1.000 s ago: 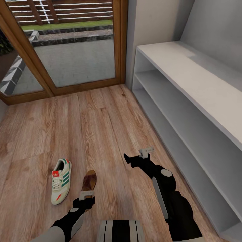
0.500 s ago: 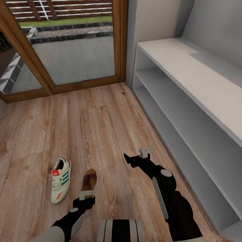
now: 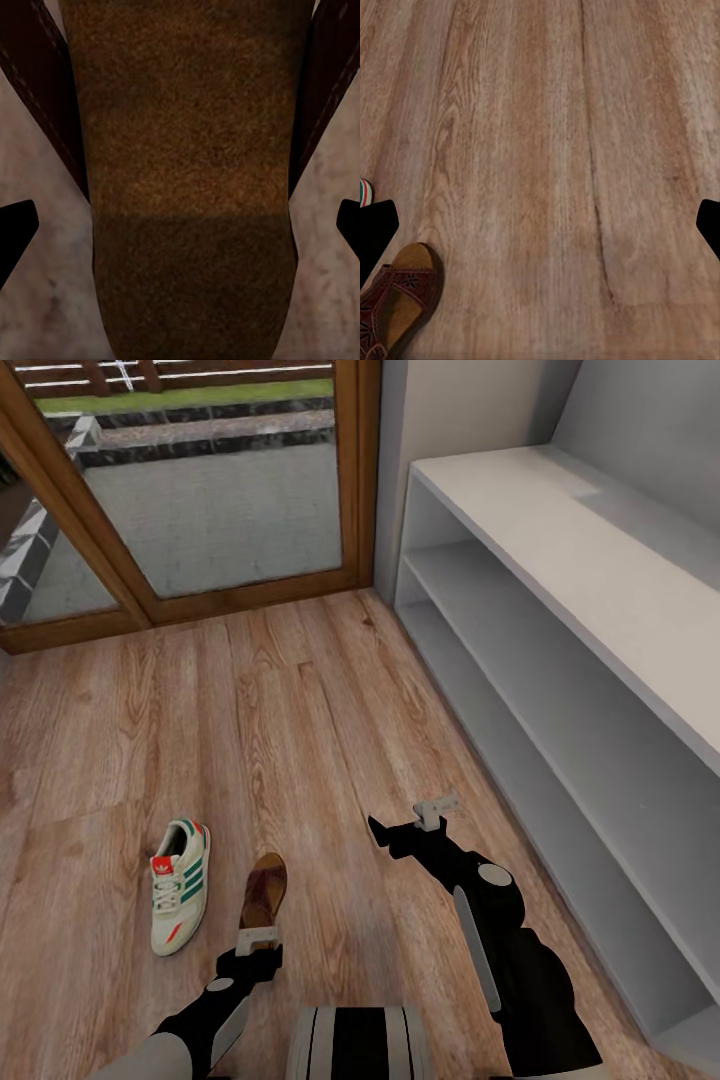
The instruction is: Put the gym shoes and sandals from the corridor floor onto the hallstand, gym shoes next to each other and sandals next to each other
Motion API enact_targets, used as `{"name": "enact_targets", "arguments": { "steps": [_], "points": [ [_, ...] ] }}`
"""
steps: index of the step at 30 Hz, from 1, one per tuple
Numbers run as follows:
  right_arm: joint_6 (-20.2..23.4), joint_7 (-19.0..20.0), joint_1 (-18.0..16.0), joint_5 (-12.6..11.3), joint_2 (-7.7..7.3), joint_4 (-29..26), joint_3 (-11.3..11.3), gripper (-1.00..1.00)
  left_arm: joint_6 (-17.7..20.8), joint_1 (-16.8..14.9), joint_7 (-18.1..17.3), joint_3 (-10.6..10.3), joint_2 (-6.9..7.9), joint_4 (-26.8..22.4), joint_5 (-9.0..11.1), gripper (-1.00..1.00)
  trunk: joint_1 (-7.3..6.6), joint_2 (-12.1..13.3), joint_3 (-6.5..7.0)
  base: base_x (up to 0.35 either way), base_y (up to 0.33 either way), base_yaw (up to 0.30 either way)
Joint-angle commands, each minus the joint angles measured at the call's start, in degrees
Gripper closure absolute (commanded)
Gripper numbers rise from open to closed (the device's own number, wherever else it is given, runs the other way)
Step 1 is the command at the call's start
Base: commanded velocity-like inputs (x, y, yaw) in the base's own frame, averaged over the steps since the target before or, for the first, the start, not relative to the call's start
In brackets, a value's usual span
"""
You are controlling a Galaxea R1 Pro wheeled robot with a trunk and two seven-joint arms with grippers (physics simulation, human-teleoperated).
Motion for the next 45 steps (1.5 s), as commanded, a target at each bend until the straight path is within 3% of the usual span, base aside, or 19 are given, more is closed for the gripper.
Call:
{"name": "enact_targets", "arguments": {
  "steps": [1,7,18,19,38,45],
  "points": [
    [0.3,0.3,0.0,0.3,0.03,-0.1,-0.1,-1.00,-0.2,0.0,0.2,-0.2,0.00,0.1,0.4,-1.00,0.02,0.0,-0.26,0.000,0.000,0.000],
    [0.3,0.3,0.0,0.3,0.03,-0.1,-0.1,-1.00,-0.2,0.0,0.2,-0.1,0.00,0.1,0.4,-1.00,0.17,-0.1,-1.71,0.000,0.000,0.000],
    [0.3,0.3,0.0,0.3,0.03,-0.1,-0.1,-1.00,-0.2,0.0,0.1,-0.1,0.02,0.1,0.4,-1.00,0.17,-0.1,-1.89,0.000,0.000,0.000],
    [0.3,0.3,0.0,0.3,0.03,-0.1,-0.1,-1.00,-0.3,0.0,0.1,-0.1,0.03,0.1,0.4,1.00,0.17,-0.1,-1.90,0.000,0.000,0.000],
    [0.3,0.3,0.0,0.4,0.03,0.0,-0.1,-1.00,-1.7,0.0,-0.1,0.0,0.17,0.1,0.4,1.00,0.17,-0.1,-1.90,0.000,0.000,0.000],
    [0.3,0.3,0.1,0.4,0.03,0.1,0.4,-1.00,-1.8,0.0,-0.3,-0.3,0.17,0.1,0.4,1.00,-0.01,0.0,-0.35,0.000,0.000,0.000]
  ]
}}
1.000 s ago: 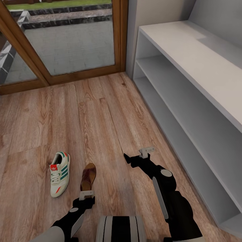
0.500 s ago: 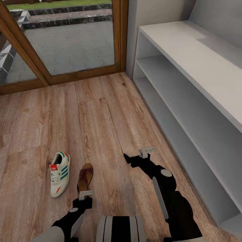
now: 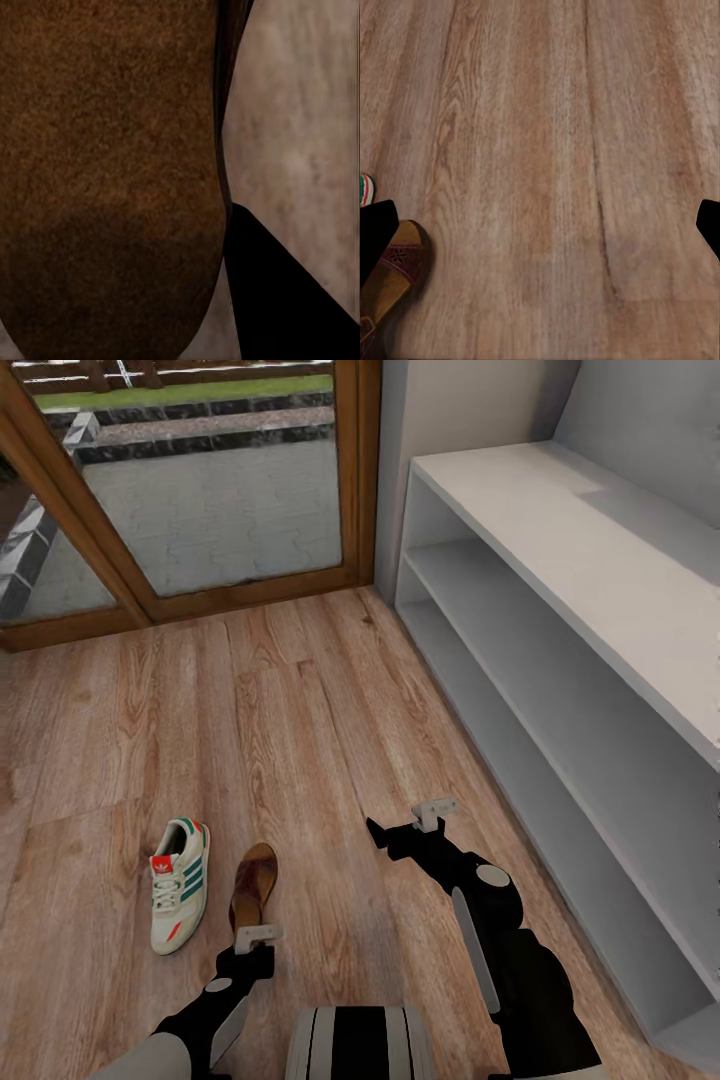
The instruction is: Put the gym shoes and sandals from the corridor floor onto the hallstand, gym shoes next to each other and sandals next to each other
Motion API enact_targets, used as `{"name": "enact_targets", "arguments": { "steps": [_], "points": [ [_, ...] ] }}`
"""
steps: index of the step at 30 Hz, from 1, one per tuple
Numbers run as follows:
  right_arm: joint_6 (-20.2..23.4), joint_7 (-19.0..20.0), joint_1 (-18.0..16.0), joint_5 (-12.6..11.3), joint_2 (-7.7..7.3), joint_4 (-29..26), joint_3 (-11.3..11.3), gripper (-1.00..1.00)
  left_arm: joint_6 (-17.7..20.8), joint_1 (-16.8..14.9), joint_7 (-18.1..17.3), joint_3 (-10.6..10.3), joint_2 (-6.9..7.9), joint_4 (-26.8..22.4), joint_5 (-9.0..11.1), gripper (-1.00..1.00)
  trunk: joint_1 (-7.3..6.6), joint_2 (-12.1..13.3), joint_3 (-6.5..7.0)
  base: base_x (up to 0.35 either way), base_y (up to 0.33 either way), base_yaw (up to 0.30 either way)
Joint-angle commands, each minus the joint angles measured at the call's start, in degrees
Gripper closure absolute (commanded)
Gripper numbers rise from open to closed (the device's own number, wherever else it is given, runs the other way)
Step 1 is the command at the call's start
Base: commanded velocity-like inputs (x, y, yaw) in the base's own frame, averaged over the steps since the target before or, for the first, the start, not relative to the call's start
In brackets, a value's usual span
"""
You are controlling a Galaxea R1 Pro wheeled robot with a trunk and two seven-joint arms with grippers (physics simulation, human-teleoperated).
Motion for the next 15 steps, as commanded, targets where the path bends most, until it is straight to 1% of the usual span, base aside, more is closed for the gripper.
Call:
{"name": "enact_targets", "arguments": {
  "steps": [1,9,15],
  "points": [
    [0.3,0.3,0.0,0.4,0.03,-0.1,-0.1,-1.00,-0.1,0.0,0.2,-0.2,0.00,0.1,0.3,1.00,-0.03,0.0,0.20,0.000,0.000,0.000],
    [0.3,0.3,0.1,0.5,0.03,0.1,-0.1,-1.00,-0.1,0.0,0.2,-0.4,0.07,0.0,0.3,1.00,-0.24,0.1,1.97,0.000,0.000,0.000],
    [0.3,0.3,0.2,0.6,0.03,0.2,-0.2,-1.00,-0.1,0.0,0.2,-0.4,0.41,0.0,0.3,1.00,-0.39,0.2,3.30,0.000,0.000,0.000]
  ]
}}
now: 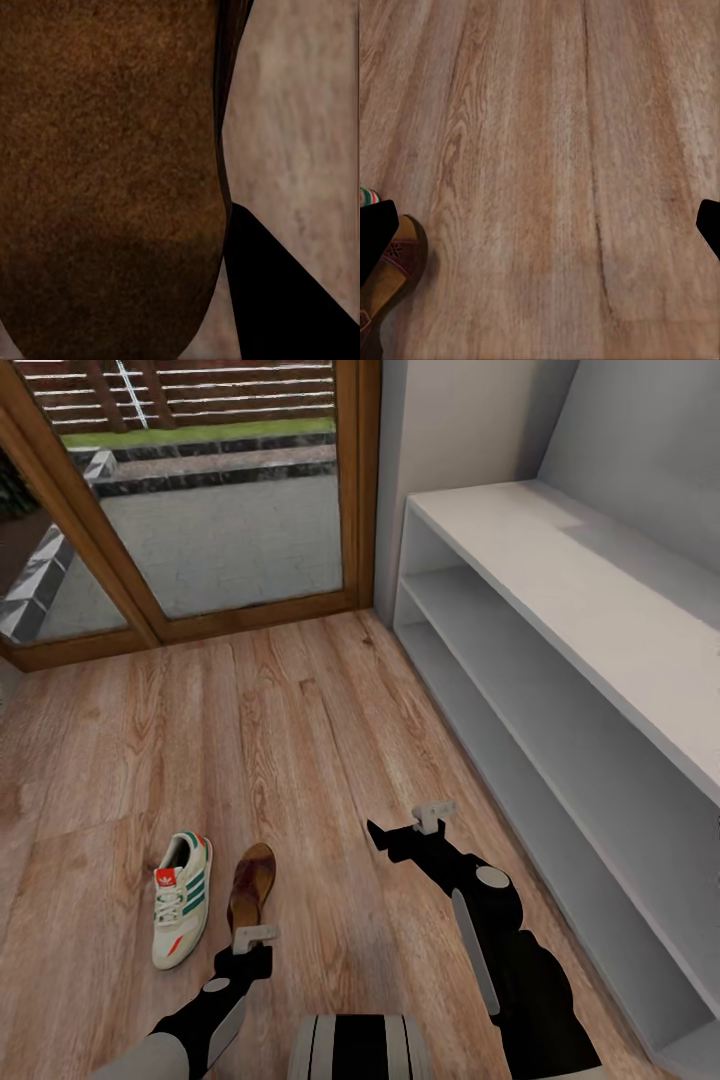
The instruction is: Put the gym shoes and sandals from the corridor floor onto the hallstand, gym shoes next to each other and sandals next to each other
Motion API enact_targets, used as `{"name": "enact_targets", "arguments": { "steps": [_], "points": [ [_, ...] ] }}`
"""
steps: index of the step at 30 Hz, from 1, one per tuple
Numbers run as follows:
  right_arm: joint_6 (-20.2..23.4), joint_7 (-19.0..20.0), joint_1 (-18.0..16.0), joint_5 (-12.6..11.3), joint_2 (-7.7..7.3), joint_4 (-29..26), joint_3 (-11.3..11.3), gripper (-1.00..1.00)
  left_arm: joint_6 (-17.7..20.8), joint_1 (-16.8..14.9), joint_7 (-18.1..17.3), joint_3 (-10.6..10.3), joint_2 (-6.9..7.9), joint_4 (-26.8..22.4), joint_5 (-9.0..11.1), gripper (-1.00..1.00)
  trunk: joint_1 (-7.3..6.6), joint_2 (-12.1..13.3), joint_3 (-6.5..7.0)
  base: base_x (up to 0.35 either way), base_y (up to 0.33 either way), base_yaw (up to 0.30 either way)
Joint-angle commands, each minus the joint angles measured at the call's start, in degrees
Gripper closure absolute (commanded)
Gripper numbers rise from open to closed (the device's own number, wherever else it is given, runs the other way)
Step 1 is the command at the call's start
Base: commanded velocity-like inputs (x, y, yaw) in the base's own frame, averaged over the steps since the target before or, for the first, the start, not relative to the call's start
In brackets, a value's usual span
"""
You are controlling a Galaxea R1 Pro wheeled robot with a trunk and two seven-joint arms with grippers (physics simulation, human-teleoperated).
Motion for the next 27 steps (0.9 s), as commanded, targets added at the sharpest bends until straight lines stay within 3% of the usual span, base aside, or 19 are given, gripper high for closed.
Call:
{"name": "enact_targets", "arguments": {
  "steps": [1,6,11,17,22,24,27],
  "points": [
    [0.3,0.3,0.0,0.4,0.03,-0.1,-0.1,-1.00,-0.1,0.0,0.2,-0.2,0.01,0.1,0.3,1.00,-0.03,0.0,0.20,0.000,0.000,0.000],
    [0.2,0.3,0.1,0.5,-0.66,0.5,-0.1,-1.00,-0.2,0.0,0.1,-0.1,0.13,0.1,0.3,1.00,-0.16,0.1,1.54,0.000,0.000,-0.028],
    [-0.1,0.3,0.6,0.7,-2.64,2.5,-0.1,-1.00,-0.3,0.1,0.1,0.0,0.16,0.1,0.3,1.00,-0.29,0.1,3.07,0.000,0.000,-0.063],
    [-2.5,0.2,1.1,0.8,-6.66,5.9,-0.2,-1.00,-0.3,0.1,0.1,0.0,0.17,0.1,0.3,1.00,-0.44,0.2,4.94,0.000,0.000,-0.068],
    [-7.2,0.2,2.0,0.8,-7.42,11.2,-0.2,-1.00,-0.5,0.1,0.1,0.1,0.19,0.1,0.3,1.00,-0.57,0.3,6.49,0.000,0.000,-0.069],
    [-12.6,0.1,2.3,0.8,-7.60,16.0,-0.3,-1.00,-1.9,0.2,0.1,0.0,0.21,0.1,0.3,1.00,-0.62,0.3,7.11,0.000,0.000,-0.069],
    [-16.5,-0.2,2.4,0.8,-7.65,19.6,-0.4,-1.00,-2.9,0.2,0.0,0.0,0.21,0.2,0.3,1.00,-0.70,0.4,8.05,0.000,0.000,-0.069]
  ]
}}
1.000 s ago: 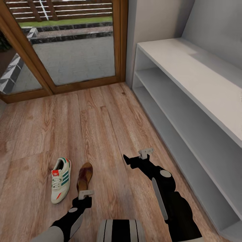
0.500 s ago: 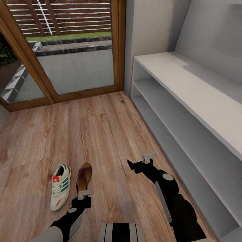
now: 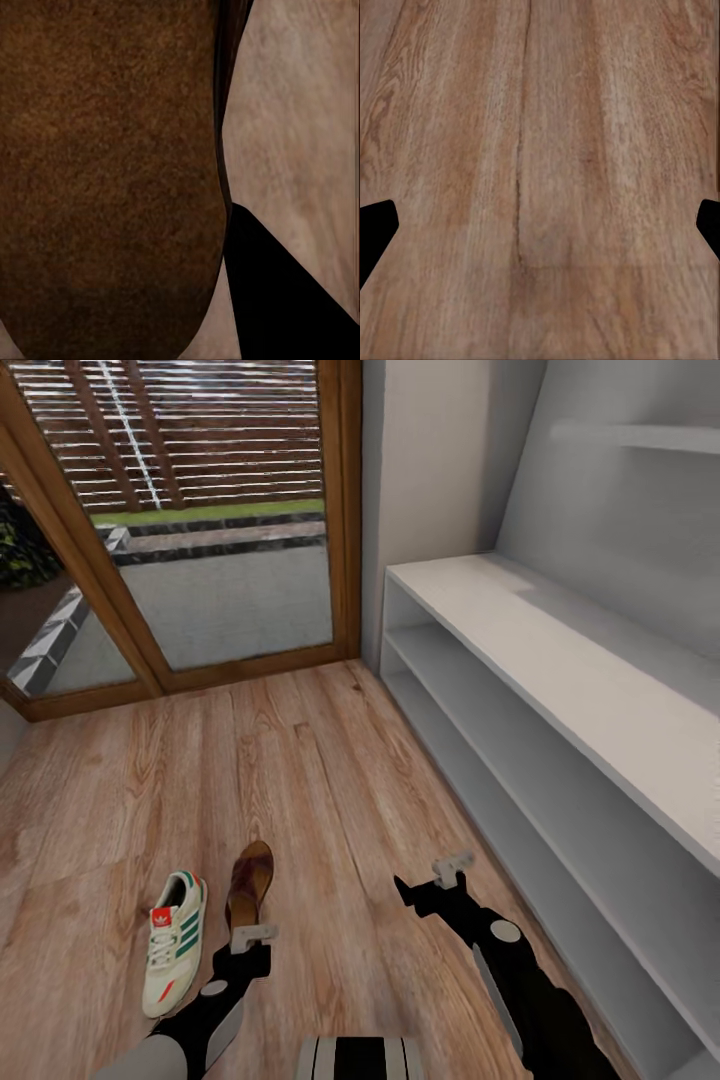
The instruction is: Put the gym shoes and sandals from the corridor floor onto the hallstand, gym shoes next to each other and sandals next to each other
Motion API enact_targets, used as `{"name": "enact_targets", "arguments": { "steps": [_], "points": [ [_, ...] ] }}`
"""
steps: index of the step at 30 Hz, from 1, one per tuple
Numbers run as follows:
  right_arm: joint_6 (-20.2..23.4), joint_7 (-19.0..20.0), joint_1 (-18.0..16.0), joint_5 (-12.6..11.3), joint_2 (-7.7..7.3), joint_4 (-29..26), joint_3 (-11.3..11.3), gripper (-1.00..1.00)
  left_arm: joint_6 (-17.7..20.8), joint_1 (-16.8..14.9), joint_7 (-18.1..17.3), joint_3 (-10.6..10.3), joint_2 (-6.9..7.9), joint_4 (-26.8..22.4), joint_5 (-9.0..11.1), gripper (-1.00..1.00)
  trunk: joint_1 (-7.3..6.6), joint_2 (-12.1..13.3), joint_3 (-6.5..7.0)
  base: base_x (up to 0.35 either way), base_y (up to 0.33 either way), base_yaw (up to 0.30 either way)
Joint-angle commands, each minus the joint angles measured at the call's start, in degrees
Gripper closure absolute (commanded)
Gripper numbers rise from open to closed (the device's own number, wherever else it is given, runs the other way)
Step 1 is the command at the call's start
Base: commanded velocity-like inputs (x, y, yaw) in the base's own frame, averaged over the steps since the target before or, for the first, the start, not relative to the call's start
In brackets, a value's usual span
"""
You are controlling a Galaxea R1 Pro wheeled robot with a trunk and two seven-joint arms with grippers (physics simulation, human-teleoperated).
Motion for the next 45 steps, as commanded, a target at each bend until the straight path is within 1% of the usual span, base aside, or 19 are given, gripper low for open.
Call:
{"name": "enact_targets", "arguments": {
  "steps": [1,3,4,5,7,11,13,16,18,20,21,22,26,30,33,34,37,38,45],
  "points": [
    [-0.7,0.1,0.0,0.4,0.02,0.8,-0.1,-1.00,-0.3,0.0,0.2,-0.2,0.00,0.1,0.3,1.00,-0.03,0.0,0.28,0.000,0.000,-0.069],
    [-3.3,-0.8,0.1,0.4,-0.10,3.3,-0.2,-1.00,-0.6,0.0,0.2,-0.2,0.00,0.0,0.3,1.00,-0.08,0.0,0.91,0.000,0.000,-0.069],
    [-5.6,-1.8,0.1,0.4,-0.64,5.7,-0.3,-1.00,-0.8,0.1,0.2,-0.2,-0.01,0.0,0.2,1.00,-0.11,0.0,1.22,0.000,0.000,-0.069],
    [-6.3,-2.1,0.1,0.4,-0.88,6.5,-0.3,-1.00,-0.8,0.1,0.2,-0.2,-0.03,-0.1,0.2,1.00,-0.14,0.1,1.53,0.000,0.000,-0.069],
    [-11.8,-3.1,0.1,0.4,-2.59,12.7,-0.3,-1.00,-0.9,0.1,0.2,-0.4,-0.09,-0.1,0.2,1.00,-0.19,0.1,2.15,0.000,0.000,-0.069],
    [-16.9,-3.3,0.1,0.3,-3.86,18.5,-0.4,-1.00,-0.9,0.1,0.2,-0.4,-0.09,-1.0,0.2,1.00,-0.29,0.1,3.40,0.000,0.000,-0.069],
    [-18.0,-3.3,0.1,0.3,-3.99,19.9,-0.4,-1.00,-0.9,0.1,0.2,-0.4,-0.09,-1.7,0.2,1.00,-0.34,0.2,4.02,0.000,0.000,-0.069],
    [-22.6,-3.3,0.1,0.4,-4.18,25.7,-0.3,-1.00,-0.9,0.2,0.2,-0.3,-0.01,-4.1,0.2,1.00,-0.42,0.2,4.95,0.000,0.000,-0.069],
    [-24.3,-3.4,0.1,0.4,-4.20,27.7,-0.3,-1.00,-0.9,0.4,0.2,-0.2,0.01,-4.4,0.2,1.00,-0.47,0.2,5.58,0.000,0.000,-0.066],
    [-27.4,-3.4,0.1,0.4,-4.21,30.8,-0.3,-1.00,-0.9,0.9,0.2,-0.2,0.05,-4.7,0.2,1.00,-0.52,0.3,6.20,0.000,0.000,-0.040],
    [-32.6,-3.4,0.1,0.4,-4.22,35.2,-0.2,-1.00,-0.9,2.2,0.3,-0.2,0.14,-4.9,0.1,1.00,-0.55,0.3,6.51,0.000,0.000,-0.012],
    [-34.0,-3.4,0.1,0.4,-4.23,36.7,-0.2,-1.00,-1.0,2.8,0.3,-0.2,0.25,-5.0,0.1,1.00,-0.57,0.3,6.82,0.000,0.000,-0.007],
    [-37.1,-3.5,0.1,0.4,-4.23,41.8,-0.2,-1.00,-2.5,5.6,0.3,-0.1,0.92,-5.1,0.1,1.00,-0.68,0.3,8.07,0.000,0.000,-0.003],
    [-39.5,-3.9,0.1,0.4,-4.28,44.6,-0.2,-1.00,-4.8,7.7,0.3,0.0,1.32,-5.1,0.2,1.00,-0.78,0.4,9.31,0.000,0.000,0.000],
    [-43.4,-5.7,0.1,0.4,-4.24,47.9,-0.1,-1.00,-6.4,10.1,0.3,0.2,1.75,-5.0,0.5,1.00,-0.86,0.4,10.25,0.000,0.000,0.000],
    [-46.0,-8.2,0.1,0.4,-4.23,51.4,0.0,-1.00,-8.6,11.8,0.4,0.4,1.99,-4.6,0.7,1.00,-0.88,0.4,10.56,0.000,0.000,0.000],
    [-46.3,-8.4,0.2,0.4,-4.23,52.7,0.0,-1.00,-9.0,12.5,0.4,0.4,2.05,-4.5,0.7,1.00,-1.35,1.3,11.41,0.000,0.000,0.000],
    [-46.4,-8.6,0.3,0.4,-4.23,54.2,0.0,-1.00,-9.1,13.7,0.4,0.4,2.04,-4.9,0.8,1.00,-1.57,1.7,11.68,0.000,0.000,0.000],
    [-48.3,-8.7,0.3,0.4,-4.20,57.2,0.0,-1.00,-9.2,14.3,0.5,0.3,2.03,-5.1,0.8,1.00,-3.11,4.5,13.57,0.000,0.000,0.000]
  ]
}}
